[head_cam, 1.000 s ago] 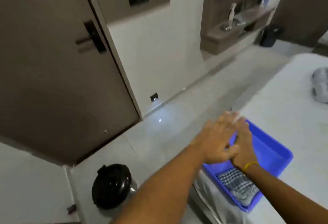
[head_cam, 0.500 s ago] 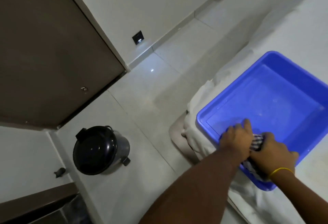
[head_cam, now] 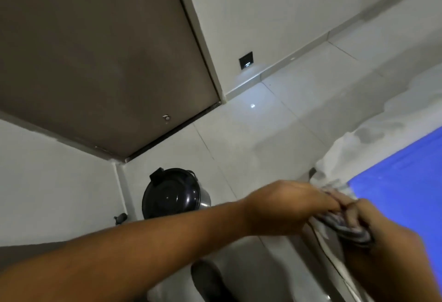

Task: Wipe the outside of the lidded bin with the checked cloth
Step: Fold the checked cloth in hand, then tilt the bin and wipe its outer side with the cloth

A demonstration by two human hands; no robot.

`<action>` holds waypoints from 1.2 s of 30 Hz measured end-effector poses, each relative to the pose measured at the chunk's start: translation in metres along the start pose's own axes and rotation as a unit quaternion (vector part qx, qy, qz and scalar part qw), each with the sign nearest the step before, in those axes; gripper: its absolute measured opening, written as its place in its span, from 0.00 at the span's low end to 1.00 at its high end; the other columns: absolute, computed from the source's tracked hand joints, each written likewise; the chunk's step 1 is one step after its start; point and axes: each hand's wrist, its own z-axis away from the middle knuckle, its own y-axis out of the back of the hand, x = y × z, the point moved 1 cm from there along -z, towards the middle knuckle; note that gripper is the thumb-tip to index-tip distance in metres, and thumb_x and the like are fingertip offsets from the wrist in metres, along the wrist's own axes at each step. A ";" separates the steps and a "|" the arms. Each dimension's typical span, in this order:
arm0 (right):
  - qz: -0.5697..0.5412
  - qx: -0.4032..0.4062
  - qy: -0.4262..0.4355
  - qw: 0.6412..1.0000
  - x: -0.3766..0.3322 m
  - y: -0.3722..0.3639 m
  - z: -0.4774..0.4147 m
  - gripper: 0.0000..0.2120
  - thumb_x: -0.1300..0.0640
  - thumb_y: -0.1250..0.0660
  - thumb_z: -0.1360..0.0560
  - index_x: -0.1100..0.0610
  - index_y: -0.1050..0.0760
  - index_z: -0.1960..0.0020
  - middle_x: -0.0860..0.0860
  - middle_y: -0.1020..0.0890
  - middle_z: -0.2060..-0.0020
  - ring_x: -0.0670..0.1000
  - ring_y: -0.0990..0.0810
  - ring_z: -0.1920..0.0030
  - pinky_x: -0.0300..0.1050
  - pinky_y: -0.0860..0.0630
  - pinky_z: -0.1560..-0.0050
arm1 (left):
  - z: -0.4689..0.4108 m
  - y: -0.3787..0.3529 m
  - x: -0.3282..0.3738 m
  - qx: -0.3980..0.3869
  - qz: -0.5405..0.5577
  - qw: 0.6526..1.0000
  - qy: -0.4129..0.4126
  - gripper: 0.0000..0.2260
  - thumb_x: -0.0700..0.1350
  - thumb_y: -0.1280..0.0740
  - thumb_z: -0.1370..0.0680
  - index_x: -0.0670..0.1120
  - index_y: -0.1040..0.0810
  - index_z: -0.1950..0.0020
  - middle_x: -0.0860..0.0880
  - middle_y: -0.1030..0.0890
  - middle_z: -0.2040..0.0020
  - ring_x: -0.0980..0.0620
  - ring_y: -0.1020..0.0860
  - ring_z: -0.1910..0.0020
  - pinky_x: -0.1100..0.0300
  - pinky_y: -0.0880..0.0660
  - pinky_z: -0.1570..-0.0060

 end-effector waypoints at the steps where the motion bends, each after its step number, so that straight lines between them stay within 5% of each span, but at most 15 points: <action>1: -0.051 -0.048 0.000 0.998 -0.015 -0.030 -0.008 0.11 0.55 0.27 0.32 0.47 0.30 0.62 0.38 0.20 0.66 0.34 0.19 0.64 0.22 0.27 0.60 | 0.020 0.012 -0.011 -0.019 -0.024 0.999 0.024 0.21 0.24 0.25 0.30 0.33 0.15 0.37 0.34 0.12 0.43 0.35 0.13 0.47 0.47 0.17 0.46; 3: -0.134 -0.082 0.013 0.988 -0.010 -0.099 -0.023 0.11 0.62 0.25 0.23 0.47 0.21 0.51 0.34 0.16 0.58 0.29 0.16 0.52 0.14 0.29 0.50 | 0.069 0.021 -0.047 -0.027 -0.061 0.997 0.046 0.20 0.25 0.26 0.28 0.35 0.15 0.37 0.36 0.11 0.45 0.36 0.12 0.50 0.47 0.14 0.52; 5: -0.259 -0.089 -0.086 0.958 0.023 -0.178 -0.042 0.17 0.70 0.36 0.16 0.59 0.23 0.29 0.50 0.11 0.40 0.37 0.16 0.38 0.18 0.32 0.35 | 0.126 0.014 -0.090 -0.026 -0.123 0.988 0.087 0.16 0.27 0.25 0.26 0.36 0.14 0.39 0.37 0.10 0.47 0.38 0.11 0.53 0.48 0.14 0.55; 7: -0.293 -0.144 -0.045 0.944 0.042 -0.243 -0.050 0.13 0.71 0.31 0.19 0.66 0.18 0.36 0.59 0.10 0.46 0.41 0.12 0.43 0.26 0.22 0.39 | 0.173 -0.004 -0.131 -0.039 -0.134 0.983 0.119 0.12 0.31 0.25 0.22 0.37 0.13 0.40 0.39 0.10 0.48 0.40 0.11 0.54 0.49 0.14 0.54; 10: -0.327 -0.189 -0.105 0.920 0.086 -0.335 -0.063 0.09 0.73 0.34 0.19 0.70 0.14 0.49 0.73 0.13 0.51 0.72 0.15 0.40 0.59 0.16 0.40 | 0.245 -0.033 -0.201 -0.013 -0.127 0.958 0.258 0.09 0.42 0.26 0.18 0.40 0.14 0.39 0.43 0.10 0.51 0.46 0.13 0.55 0.51 0.15 0.52; 13: -0.367 -0.214 -0.200 0.883 0.131 -0.408 -0.095 0.12 0.77 0.40 0.21 0.79 0.20 0.43 0.82 0.20 0.42 0.85 0.23 0.40 0.72 0.19 0.38 | 0.297 -0.051 -0.264 -0.071 -0.157 0.927 0.333 0.16 0.53 0.31 0.15 0.44 0.18 0.33 0.44 0.11 0.47 0.45 0.13 0.49 0.56 0.20 0.47; 15: -0.398 -0.229 -0.233 0.858 0.169 -0.448 -0.106 0.14 0.77 0.41 0.22 0.78 0.21 0.40 0.75 0.16 0.47 0.77 0.18 0.37 0.69 0.19 0.38 | 0.321 -0.057 -0.296 -0.236 -0.259 0.898 0.267 0.18 0.55 0.38 0.14 0.46 0.22 0.30 0.43 0.14 0.40 0.43 0.18 0.38 0.51 0.25 0.37; 17: -0.431 -0.246 -0.266 0.827 0.194 -0.478 -0.116 0.16 0.74 0.42 0.20 0.78 0.24 0.35 0.70 0.16 0.48 0.63 0.22 0.50 0.62 0.22 0.40 | 0.332 -0.049 -0.314 -0.357 -0.343 0.843 0.212 0.21 0.59 0.46 0.14 0.48 0.20 0.35 0.45 0.14 0.40 0.44 0.22 0.33 0.42 0.31 0.30; 18: -0.442 -0.247 -0.278 0.816 0.197 -0.488 -0.120 0.17 0.73 0.42 0.19 0.75 0.22 0.34 0.70 0.15 0.44 0.72 0.16 0.43 0.63 0.21 0.36 | 0.329 -0.040 -0.317 -0.371 -0.365 0.830 0.198 0.23 0.59 0.48 0.14 0.47 0.18 0.41 0.46 0.14 0.44 0.44 0.20 0.37 0.40 0.31 0.30; 21: -0.456 -0.249 -0.250 0.817 0.205 -0.529 -0.130 0.20 0.73 0.43 0.18 0.68 0.18 0.34 0.69 0.16 0.35 0.70 0.18 0.32 0.66 0.24 0.26 | 0.347 -0.047 -0.334 -0.318 -0.337 0.869 0.175 0.18 0.51 0.40 0.15 0.40 0.20 0.55 0.40 0.18 0.56 0.39 0.21 0.54 0.42 0.25 0.42; 25: -0.458 -0.244 -0.128 0.845 0.175 -0.546 -0.124 0.25 0.76 0.41 0.20 0.54 0.14 0.38 0.55 0.14 0.32 0.51 0.15 0.30 0.42 0.18 0.32 | 0.348 -0.056 -0.334 -0.268 -0.275 0.903 0.192 0.13 0.44 0.37 0.21 0.37 0.25 0.62 0.38 0.22 0.61 0.38 0.24 0.58 0.42 0.25 0.50; 27: -0.434 -0.240 -0.058 0.866 0.166 -0.555 -0.115 0.25 0.73 0.39 0.18 0.49 0.20 0.31 0.53 0.18 0.26 0.48 0.20 0.25 0.45 0.24 0.23 | 0.340 -0.056 -0.331 -0.252 -0.242 0.918 0.186 0.12 0.44 0.38 0.23 0.38 0.25 0.62 0.38 0.21 0.61 0.38 0.24 0.58 0.45 0.25 0.51; 30: -0.370 -0.254 0.069 0.891 0.171 -0.579 -0.096 0.27 0.54 0.35 0.16 0.38 0.36 0.21 0.44 0.30 0.18 0.44 0.33 0.17 0.46 0.40 0.14 | 0.328 -0.043 -0.328 -0.198 -0.208 0.944 0.165 0.15 0.46 0.41 0.23 0.38 0.23 0.61 0.39 0.21 0.61 0.39 0.24 0.60 0.49 0.27 0.56; 33: -0.288 -0.245 0.127 0.917 0.185 -0.605 -0.108 0.32 0.47 0.40 0.15 0.45 0.44 0.13 0.41 0.39 0.14 0.41 0.42 0.13 0.43 0.46 0.13 | 0.330 -0.020 -0.332 -0.136 -0.200 0.954 0.178 0.15 0.45 0.41 0.23 0.37 0.23 0.62 0.39 0.23 0.61 0.40 0.24 0.62 0.50 0.27 0.59; 36: -0.248 -0.230 0.023 0.941 0.191 -0.626 -0.159 0.28 0.57 0.41 0.12 0.52 0.41 0.14 0.49 0.36 0.14 0.50 0.39 0.14 0.53 0.43 0.12 | 0.346 -0.005 -0.337 -0.066 -0.216 0.953 0.204 0.14 0.44 0.42 0.23 0.37 0.22 0.62 0.41 0.22 0.62 0.41 0.25 0.63 0.52 0.29 0.60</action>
